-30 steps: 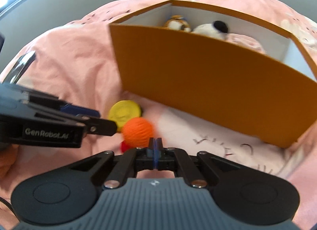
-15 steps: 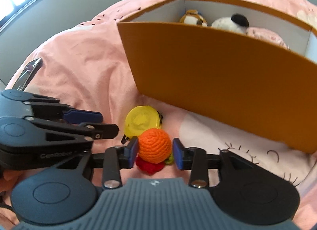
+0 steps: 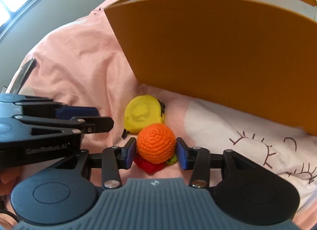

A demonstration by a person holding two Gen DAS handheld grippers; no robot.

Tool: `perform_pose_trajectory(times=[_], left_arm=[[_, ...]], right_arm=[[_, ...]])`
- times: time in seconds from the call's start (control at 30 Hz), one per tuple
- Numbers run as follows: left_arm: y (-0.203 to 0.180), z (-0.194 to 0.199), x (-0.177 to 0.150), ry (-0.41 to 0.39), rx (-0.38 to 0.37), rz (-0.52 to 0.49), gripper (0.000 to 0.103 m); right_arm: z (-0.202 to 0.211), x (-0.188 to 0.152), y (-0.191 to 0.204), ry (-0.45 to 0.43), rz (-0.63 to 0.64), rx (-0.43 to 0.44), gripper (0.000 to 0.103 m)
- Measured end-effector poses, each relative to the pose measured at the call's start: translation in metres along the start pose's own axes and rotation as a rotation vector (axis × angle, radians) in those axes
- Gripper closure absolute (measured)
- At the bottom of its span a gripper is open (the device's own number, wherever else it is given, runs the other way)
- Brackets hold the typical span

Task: Organize objects
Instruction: 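Grasp the orange crocheted ball with the right tool while the left tool grasps the yellow tape measure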

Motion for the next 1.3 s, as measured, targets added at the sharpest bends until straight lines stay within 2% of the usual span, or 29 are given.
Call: perform_pose_trajectory(times=[0.07, 0.2, 0.33, 0.43, 0.63, 0.73, 0.83, 1.13, 1.23, 1.3], left_arm=[[0.000, 0.000, 0.000, -0.001, -0.007, 0.000, 0.064], [-0.001, 0.002, 0.002, -0.018, -0.069, 0.027, 0.055], [-0.003, -0.001, 0.006, -0.029, -0.117, 0.074, 0.047], [-0.007, -0.007, 0.010, -0.025, -0.097, 0.104, 0.043], [-0.011, -0.025, 0.016, 0.008, -0.075, 0.237, 0.036], [-0.012, -0.035, 0.017, 0.020, -0.032, 0.264, 0.035], [-0.013, -0.041, 0.018, 0.020, -0.025, 0.295, 0.028], [-0.023, -0.055, 0.019, 0.036, 0.014, 0.283, 0.022], [-0.023, -0.058, 0.017, 0.040, 0.024, 0.264, 0.025], [-0.022, -0.056, 0.017, 0.039, 0.029, 0.251, 0.034]], right_arm=[[0.004, 0.000, 0.001, -0.015, 0.001, -0.010, 0.060], [0.023, 0.001, -0.002, -0.049, 0.019, -0.067, 0.060], [0.042, 0.001, -0.013, -0.085, 0.058, -0.191, 0.060], [0.046, 0.002, -0.023, -0.089, 0.085, -0.266, 0.060], [0.041, -0.002, -0.038, -0.072, 0.056, -0.256, 0.060], [0.037, -0.002, -0.039, -0.070, 0.056, -0.250, 0.060], [0.034, -0.002, -0.039, -0.070, 0.063, -0.248, 0.059], [0.033, -0.004, -0.038, -0.067, 0.070, -0.247, 0.059], [0.033, -0.003, -0.038, -0.070, 0.074, -0.252, 0.059], [0.033, -0.003, -0.038, -0.068, 0.077, -0.253, 0.059]])
Point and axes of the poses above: each gripper's, at about its wrist camera, not at the fingertips, and z roughly against the way its jaws point, y to its left, x to its top, the point moved 5 cm from there along -z, roughly the way its jaws point, and after that the axes turned 9 degrees about z, right-handed, at the moved point
